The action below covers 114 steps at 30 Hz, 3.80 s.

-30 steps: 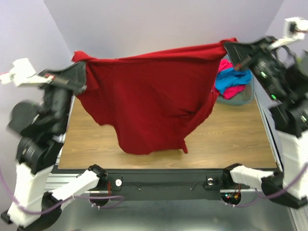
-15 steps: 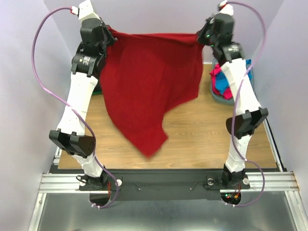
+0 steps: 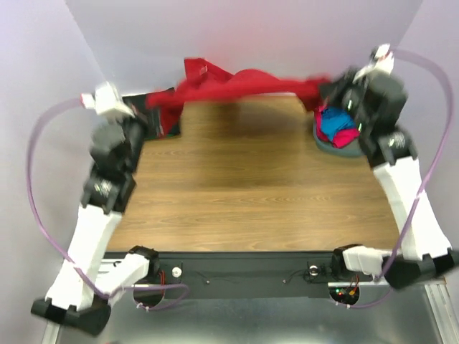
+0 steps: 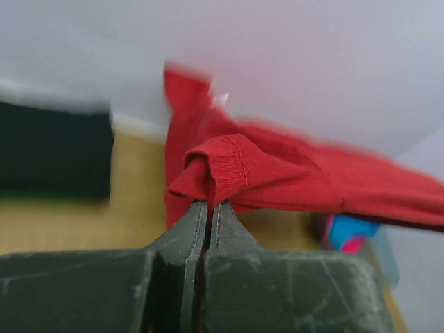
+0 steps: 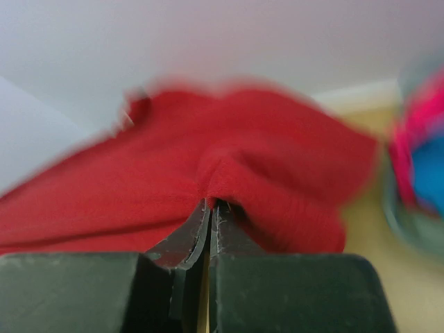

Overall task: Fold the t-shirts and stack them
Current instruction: Flatten the tshirt out

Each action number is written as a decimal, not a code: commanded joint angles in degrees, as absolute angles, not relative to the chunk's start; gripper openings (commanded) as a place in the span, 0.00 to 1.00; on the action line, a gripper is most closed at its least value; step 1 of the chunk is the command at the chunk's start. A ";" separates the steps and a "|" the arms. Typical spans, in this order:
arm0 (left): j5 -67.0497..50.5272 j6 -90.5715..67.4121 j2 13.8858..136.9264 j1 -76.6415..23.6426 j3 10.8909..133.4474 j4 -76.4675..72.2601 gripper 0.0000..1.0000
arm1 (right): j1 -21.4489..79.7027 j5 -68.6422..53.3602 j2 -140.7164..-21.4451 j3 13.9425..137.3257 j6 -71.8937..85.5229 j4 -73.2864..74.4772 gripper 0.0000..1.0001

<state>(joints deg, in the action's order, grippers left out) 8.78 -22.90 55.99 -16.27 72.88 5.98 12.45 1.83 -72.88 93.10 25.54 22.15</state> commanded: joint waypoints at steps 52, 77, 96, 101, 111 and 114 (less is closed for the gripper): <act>8.00 -39.11 82.52 -11.87 48.61 5.71 0.98 | 15.29 9.30 -104.22 75.21 25.50 15.82 1.00; 4.84 -55.72 69.27 -19.15 28.13 8.87 0.98 | 15.29 6.41 -142.11 117.32 10.29 17.49 1.00; 9.06 -58.53 50.72 -33.30 32.96 26.19 0.98 | 17.23 -1.85 -98.03 81.78 19.41 21.18 1.00; 9.23 -64.59 50.97 -45.40 31.55 25.84 0.98 | 17.75 -0.35 -80.36 59.54 28.20 19.43 1.00; 14.32 -78.57 59.93 -56.95 31.46 30.93 0.95 | 17.67 4.39 -55.11 38.76 33.66 19.86 1.00; 15.46 -80.68 61.96 -57.66 31.38 31.20 0.94 | 17.67 4.31 -55.02 37.88 34.19 20.04 1.00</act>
<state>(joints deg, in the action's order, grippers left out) 11.57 -75.11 60.64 -56.80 32.21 28.34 17.72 2.94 -55.70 37.87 32.03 22.50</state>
